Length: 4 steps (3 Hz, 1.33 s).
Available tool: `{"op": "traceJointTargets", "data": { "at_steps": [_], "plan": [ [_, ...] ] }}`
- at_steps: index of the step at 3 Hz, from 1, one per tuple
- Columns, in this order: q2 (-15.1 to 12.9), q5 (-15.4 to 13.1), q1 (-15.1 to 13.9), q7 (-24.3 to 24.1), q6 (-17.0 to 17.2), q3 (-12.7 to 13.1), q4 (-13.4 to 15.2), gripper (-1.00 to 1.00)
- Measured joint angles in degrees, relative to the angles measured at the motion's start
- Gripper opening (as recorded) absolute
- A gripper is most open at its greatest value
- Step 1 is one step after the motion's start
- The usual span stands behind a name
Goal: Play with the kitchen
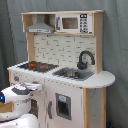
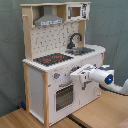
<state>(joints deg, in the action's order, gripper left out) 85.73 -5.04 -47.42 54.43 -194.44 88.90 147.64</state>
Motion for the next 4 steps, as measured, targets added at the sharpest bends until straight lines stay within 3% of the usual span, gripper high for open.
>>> {"op": "traceJointTargets", "data": {
  "at_steps": [1, 2, 4],
  "plan": [
    [0.0, 0.0, 0.0, 0.0, 0.1, 0.0, 0.0, 1.00],
    [-0.3, 1.0, 0.2, -8.5, 1.0, 0.2, 0.1, 1.00],
    [-0.6, 1.7, 6.3, -12.2, 9.8, 0.2, 0.2, 1.00]
  ]
}}
